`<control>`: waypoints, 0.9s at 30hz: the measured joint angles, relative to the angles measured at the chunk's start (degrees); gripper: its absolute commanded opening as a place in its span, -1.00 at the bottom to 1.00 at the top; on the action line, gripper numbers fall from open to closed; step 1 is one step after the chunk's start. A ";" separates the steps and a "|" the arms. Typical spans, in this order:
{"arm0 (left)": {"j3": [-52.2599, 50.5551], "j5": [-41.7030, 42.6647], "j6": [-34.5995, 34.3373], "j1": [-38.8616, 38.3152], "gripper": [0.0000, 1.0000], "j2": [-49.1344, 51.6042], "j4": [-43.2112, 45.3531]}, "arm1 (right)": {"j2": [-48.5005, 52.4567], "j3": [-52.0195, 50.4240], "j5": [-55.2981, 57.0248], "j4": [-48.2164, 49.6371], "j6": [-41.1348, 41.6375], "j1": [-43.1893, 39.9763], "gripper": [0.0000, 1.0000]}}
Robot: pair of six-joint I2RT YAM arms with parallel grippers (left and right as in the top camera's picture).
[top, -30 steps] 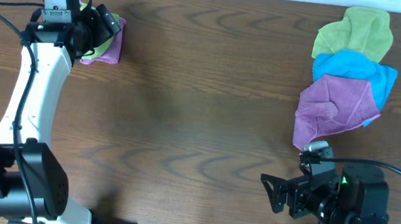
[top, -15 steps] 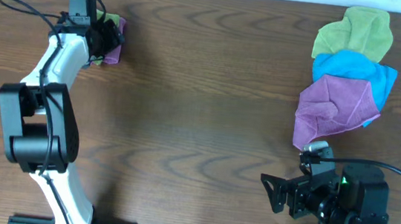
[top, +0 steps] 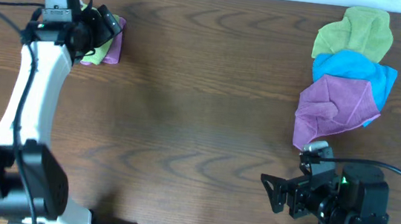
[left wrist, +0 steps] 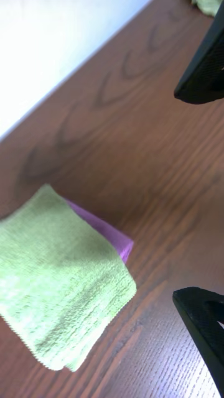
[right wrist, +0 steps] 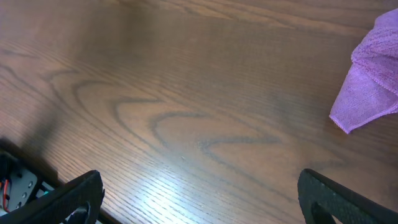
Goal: Fold the cloth
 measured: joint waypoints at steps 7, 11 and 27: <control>0.00 -2.54 5.42 -0.07 0.90 -14.19 -11.54 | 0.00 0.00 0.00 -0.02 0.00 0.00 0.99; 0.04 -6.32 7.65 -0.11 0.91 -22.99 -19.10 | 0.00 0.00 -0.02 0.02 0.00 0.00 0.99; -33.44 -8.70 10.38 -0.13 0.90 -51.08 -11.13 | 0.00 -0.11 0.00 0.04 0.13 0.00 0.99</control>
